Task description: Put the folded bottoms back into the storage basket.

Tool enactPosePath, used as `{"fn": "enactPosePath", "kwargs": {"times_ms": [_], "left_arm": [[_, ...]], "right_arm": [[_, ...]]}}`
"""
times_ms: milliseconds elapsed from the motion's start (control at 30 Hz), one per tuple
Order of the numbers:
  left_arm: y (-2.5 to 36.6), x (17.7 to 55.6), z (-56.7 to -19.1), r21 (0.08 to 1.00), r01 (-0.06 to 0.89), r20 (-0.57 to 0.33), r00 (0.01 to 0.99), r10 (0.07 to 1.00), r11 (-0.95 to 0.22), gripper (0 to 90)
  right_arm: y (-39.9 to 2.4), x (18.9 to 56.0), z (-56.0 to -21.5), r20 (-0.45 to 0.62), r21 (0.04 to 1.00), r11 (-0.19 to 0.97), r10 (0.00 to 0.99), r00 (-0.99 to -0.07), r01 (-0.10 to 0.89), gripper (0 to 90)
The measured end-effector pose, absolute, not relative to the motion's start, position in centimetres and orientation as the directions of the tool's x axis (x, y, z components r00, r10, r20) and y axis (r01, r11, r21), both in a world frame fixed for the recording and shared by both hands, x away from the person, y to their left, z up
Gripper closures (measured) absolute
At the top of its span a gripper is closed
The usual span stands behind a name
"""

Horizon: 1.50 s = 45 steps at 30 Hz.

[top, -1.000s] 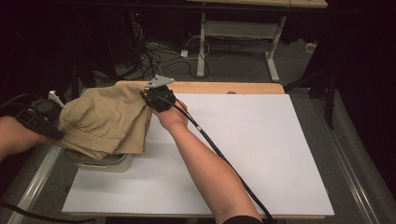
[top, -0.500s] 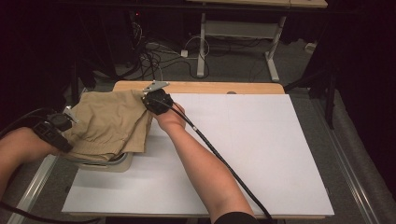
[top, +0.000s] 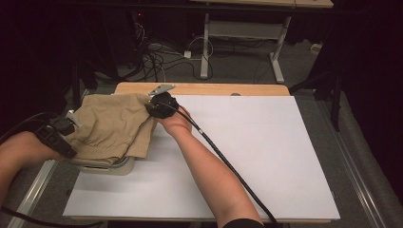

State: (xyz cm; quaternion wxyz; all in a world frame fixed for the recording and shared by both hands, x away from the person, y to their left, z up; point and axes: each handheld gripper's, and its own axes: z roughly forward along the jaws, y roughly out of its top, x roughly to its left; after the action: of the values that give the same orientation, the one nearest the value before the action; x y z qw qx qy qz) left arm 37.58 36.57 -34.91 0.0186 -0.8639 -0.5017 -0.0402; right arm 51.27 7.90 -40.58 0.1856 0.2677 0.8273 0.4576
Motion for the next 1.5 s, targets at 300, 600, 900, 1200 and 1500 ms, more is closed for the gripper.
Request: {"fn": "enactPosePath", "kwargs": {"times_ms": [300,600,900,1200,1500], "left_arm": [[36.1,38.4,-33.3,0.175,0.86,0.083,0.473,0.877,-0.48,39.8],[35.9,39.2,-33.4,0.289,0.82,0.122,0.48,0.869,-0.493,76.1],[35.7,40.1,-36.4,0.246,0.829,0.111,0.49,0.865,-0.502,82.2],[35.3,40.5,-39.2,0.173,0.84,0.108,0.502,0.858,-0.514,82.7],[34.4,40.6,-40.5,0.143,0.839,0.131,0.51,0.85,-0.526,82.5]], "right_arm": [[4.4,49.4,-38.5,-0.003,0.904,0.348,0.585,-0.811,0.248,15.9],[-0.7,45.8,-39.5,-0.015,0.911,0.336,0.607,-0.794,0.24,0.3],[-6.1,41.0,-41.1,-0.027,0.919,0.322,0.629,-0.777,0.229,0.3],[-10.8,36.5,-42.9,-0.05,0.912,0.337,0.655,-0.754,0.232,0.3],[-15.0,34.0,-44.4,-0.059,0.908,0.332,0.707,-0.705,0.257,0.3]]}}
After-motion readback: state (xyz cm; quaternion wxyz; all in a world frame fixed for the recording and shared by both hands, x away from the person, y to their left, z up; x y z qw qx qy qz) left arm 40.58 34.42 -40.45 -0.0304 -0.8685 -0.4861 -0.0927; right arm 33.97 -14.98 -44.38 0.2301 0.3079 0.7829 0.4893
